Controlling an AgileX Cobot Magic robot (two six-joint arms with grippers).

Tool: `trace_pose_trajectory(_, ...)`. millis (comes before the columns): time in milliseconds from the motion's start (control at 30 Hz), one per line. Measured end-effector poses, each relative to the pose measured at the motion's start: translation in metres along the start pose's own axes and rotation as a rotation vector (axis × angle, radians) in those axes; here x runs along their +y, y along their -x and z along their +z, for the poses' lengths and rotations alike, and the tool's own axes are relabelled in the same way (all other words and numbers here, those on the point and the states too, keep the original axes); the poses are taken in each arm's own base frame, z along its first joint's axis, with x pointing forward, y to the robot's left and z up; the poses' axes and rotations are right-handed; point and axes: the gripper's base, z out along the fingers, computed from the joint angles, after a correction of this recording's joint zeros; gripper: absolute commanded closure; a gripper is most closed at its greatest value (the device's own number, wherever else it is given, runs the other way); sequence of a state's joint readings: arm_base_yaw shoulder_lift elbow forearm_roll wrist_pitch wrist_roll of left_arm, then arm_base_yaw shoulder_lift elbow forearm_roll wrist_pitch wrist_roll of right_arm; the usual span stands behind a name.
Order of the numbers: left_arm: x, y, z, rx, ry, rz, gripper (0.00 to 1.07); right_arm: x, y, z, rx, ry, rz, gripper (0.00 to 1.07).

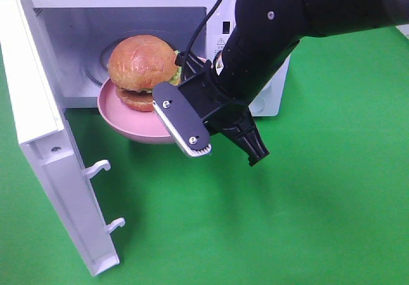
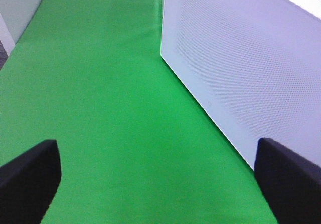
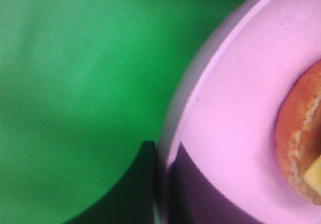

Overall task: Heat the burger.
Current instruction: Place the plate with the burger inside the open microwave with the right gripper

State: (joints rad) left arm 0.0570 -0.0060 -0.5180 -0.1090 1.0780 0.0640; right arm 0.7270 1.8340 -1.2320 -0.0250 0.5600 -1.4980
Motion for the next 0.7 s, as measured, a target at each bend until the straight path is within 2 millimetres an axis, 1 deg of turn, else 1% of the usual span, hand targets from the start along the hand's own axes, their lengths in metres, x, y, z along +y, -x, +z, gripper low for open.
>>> trace_pose_trajectory(33,0.000,0.000,0.000,0.000,0.000,0.000,0.09,-0.005,0.000,0.003,0.000,-0.001,0.004,1.07)
trace_pose_trajectory(133,0.000,0.000,0.000,0.000,0.000,0.000,0.09,-0.008,0.000,0.004,0.000,-0.001,0.007,1.07)
trace_pose_trajectory(167,0.000,0.000,0.000,0.000,0.000,0.000,0.09,-0.013,0.001,0.006,0.000,0.000,0.007,1.07)
trace_pose_trajectory(200,0.000,0.000,0.000,0.000,0.000,0.000,0.09,-0.013,0.001,0.006,0.000,0.000,0.007,1.07)
trace_pose_trajectory(233,0.000,0.000,0.000,0.000,0.000,0.000,0.09,-0.018,0.001,0.008,-0.001,0.000,0.015,1.07)
trace_pose_trajectory(267,0.000,0.000,0.000,0.000,0.000,0.000,0.09,-0.018,0.001,0.008,-0.001,0.000,0.015,1.07)
trace_pose_trajectory(333,0.000,0.000,0.000,0.000,0.000,0.000,0.09,-0.026,0.002,0.011,-0.001,0.001,0.023,1.07)
trace_pose_trajectory(700,0.000,0.000,0.000,0.000,0.000,0.000,0.09,-0.042,0.003,0.026,-0.001,-0.010,0.111,1.07)
